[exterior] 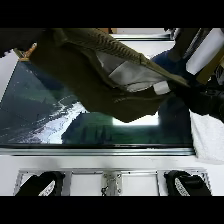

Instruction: Fold the clothes and pants, and hang the long-sleeved shirts on hangers.

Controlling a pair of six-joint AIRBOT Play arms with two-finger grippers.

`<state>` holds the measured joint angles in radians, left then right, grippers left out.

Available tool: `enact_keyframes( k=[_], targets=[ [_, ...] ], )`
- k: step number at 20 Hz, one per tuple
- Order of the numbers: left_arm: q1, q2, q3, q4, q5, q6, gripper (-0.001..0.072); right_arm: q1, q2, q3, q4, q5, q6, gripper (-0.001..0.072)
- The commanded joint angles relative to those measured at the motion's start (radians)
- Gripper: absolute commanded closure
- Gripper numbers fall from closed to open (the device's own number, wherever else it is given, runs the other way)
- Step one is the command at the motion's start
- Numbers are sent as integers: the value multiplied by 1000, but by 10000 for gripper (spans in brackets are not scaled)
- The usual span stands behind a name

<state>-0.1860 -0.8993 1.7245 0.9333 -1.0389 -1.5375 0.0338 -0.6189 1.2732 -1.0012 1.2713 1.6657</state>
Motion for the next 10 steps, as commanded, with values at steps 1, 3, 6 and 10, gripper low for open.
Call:
enact_keyframes(
  k=[1, 3, 6, 10],
  targets=[
    [3, 84, -79, 73, 80, 0, 686, 11, 15, -64, 171, 100, 122, 680],
    [3, 58, -154, 68, 121, 0, 686, 57, 5, -179, 213, 98, 188, 681],
    [3, -89, -197, 68, 135, -5, 686, 151, -44, -365, 217, 69, 206, 680],
    [-72, -437, -62, 60, 151, -7, 686, 173, -160, -491, 181, -143, 190, 680]
  ],
)
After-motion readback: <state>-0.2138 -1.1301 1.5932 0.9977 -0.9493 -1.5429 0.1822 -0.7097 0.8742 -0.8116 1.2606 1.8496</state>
